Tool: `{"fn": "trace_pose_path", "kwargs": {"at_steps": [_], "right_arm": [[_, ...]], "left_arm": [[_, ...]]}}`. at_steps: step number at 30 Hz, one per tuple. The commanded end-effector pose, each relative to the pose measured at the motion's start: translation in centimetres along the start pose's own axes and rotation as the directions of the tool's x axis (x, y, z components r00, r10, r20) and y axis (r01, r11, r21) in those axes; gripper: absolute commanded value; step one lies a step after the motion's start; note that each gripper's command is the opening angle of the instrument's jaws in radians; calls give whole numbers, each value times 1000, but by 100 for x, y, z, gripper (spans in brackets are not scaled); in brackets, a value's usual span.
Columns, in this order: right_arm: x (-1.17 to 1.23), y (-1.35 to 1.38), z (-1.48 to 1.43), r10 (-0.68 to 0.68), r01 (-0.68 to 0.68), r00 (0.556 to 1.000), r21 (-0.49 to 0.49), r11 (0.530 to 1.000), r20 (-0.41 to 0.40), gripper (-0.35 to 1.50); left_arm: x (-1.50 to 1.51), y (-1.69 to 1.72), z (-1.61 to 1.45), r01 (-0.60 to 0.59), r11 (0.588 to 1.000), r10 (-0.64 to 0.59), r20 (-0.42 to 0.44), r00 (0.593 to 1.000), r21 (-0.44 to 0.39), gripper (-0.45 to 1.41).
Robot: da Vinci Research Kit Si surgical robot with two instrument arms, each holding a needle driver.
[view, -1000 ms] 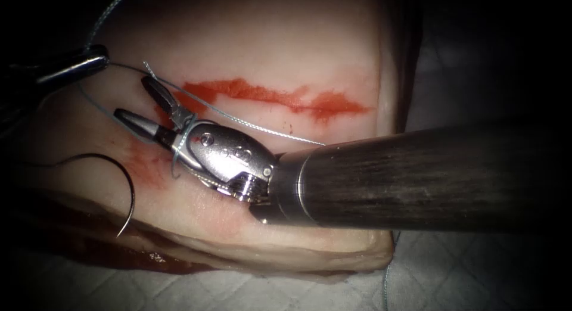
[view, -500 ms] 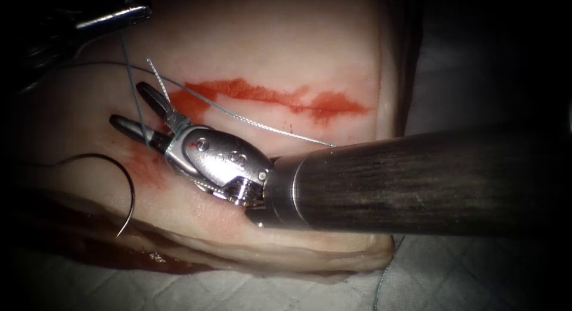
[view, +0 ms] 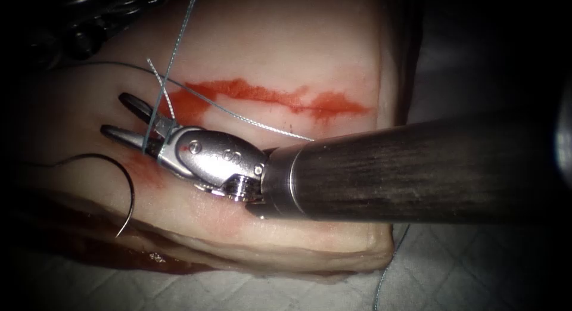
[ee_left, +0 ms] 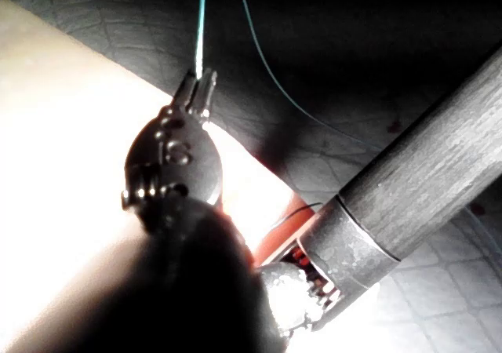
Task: Wound Closure
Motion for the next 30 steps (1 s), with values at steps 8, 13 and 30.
{"fn": "trace_pose_path", "kwargs": {"at_steps": [8,13,30], "right_arm": [[-3,9,14,8,-8,1000,-5,1000,8,15],[-5,9,16,22,-21,1000,-29,999,8,-1],[-12,13,20,52,-51,999,-105,993,10,-6]], "left_arm": [[72,47,-3,-62,996,59,-55,997,-56,-45],[118,64,-12,-31,997,25,-78,997,-73,-45],[162,81,-31,23,995,-33,-93,995,-102,-45]]}}
